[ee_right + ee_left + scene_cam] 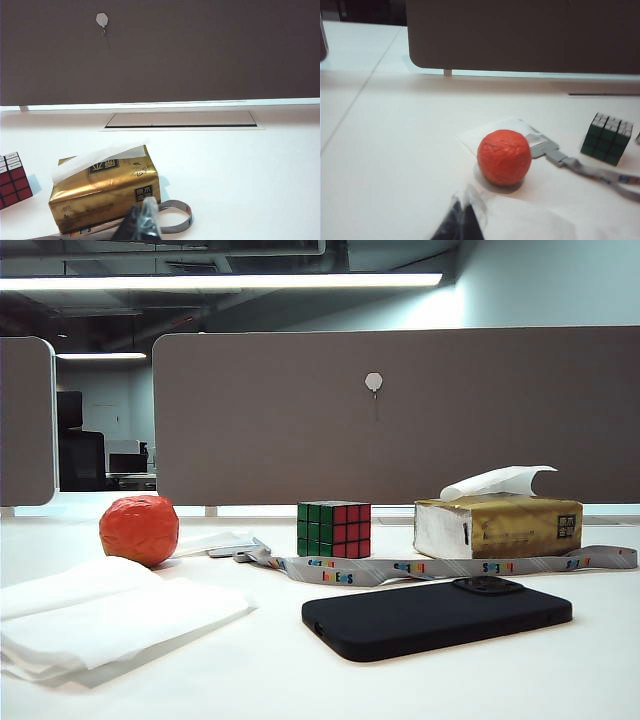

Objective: Pull out a tissue from the tissue box and use it to cover the ID card on the tabletop.

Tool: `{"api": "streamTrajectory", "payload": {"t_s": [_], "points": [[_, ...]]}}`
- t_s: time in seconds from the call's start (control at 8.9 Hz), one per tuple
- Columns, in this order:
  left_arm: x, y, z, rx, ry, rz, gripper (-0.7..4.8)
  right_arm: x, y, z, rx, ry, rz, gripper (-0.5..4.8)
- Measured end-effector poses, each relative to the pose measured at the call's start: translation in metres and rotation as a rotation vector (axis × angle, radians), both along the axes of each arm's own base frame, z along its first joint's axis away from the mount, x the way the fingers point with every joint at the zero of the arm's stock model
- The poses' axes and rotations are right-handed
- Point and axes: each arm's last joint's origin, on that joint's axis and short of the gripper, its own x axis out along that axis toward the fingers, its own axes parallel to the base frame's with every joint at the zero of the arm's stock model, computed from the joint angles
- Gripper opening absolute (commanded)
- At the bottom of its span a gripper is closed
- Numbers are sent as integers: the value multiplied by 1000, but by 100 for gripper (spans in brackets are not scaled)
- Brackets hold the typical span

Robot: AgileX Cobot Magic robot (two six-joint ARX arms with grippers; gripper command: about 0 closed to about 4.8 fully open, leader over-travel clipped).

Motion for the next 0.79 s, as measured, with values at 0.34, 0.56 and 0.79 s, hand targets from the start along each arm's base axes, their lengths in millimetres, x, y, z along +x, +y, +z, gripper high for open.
{"api": "streamTrajectory", "payload": {"t_s": [0.34, 0.56, 0.79], "points": [[0, 1, 3, 136, -61, 37, -6, 0, 0, -3, -100, 20, -9, -5], [0, 1, 3, 136, -59, 51, -6, 0, 0, -2, -109, 8, -10, -4], [0, 1, 3, 136, -59, 51, -6, 0, 0, -2, -109, 8, -10, -4]]}}
